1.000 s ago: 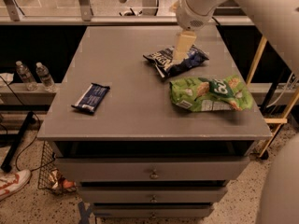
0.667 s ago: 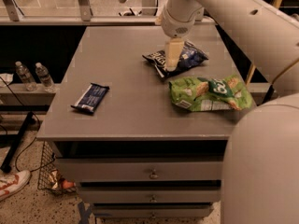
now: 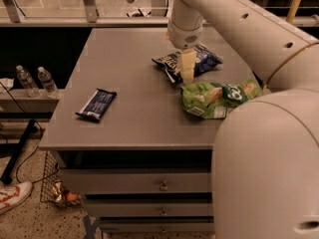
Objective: Move blue chip bag near rxbar blueberry
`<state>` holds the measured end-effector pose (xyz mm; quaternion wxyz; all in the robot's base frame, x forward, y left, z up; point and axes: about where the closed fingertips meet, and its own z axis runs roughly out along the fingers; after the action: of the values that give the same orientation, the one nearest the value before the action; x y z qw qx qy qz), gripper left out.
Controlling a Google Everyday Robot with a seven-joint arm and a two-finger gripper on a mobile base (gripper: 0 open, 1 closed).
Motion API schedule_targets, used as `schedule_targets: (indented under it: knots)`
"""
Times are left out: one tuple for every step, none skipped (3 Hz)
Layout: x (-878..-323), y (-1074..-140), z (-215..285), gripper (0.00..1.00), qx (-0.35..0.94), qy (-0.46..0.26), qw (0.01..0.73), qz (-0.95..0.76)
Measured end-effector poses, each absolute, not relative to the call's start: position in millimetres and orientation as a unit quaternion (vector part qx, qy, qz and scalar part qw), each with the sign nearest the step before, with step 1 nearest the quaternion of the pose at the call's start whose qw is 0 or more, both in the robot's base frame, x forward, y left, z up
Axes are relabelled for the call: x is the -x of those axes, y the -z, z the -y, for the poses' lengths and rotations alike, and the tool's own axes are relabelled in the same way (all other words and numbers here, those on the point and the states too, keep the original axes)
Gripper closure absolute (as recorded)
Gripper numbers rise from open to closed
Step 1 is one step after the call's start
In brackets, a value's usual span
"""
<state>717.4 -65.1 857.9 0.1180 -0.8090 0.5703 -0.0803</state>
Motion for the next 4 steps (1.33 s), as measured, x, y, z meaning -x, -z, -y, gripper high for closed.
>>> schedule_targets:
  knots:
    - [-713.3,-849.6,69.1,0.17,0.815,0.074,0.096,-0.566]
    - [-709.4,-844.7,73.8,0.42,0.819,0.063,0.085,-0.565]
    - [-705.0,-855.5,74.1,0.73,0.819,0.05,0.101,-0.563]
    - [-703.6,-882.4,70.5,0.95,0.815,0.052,0.135,-0.562]
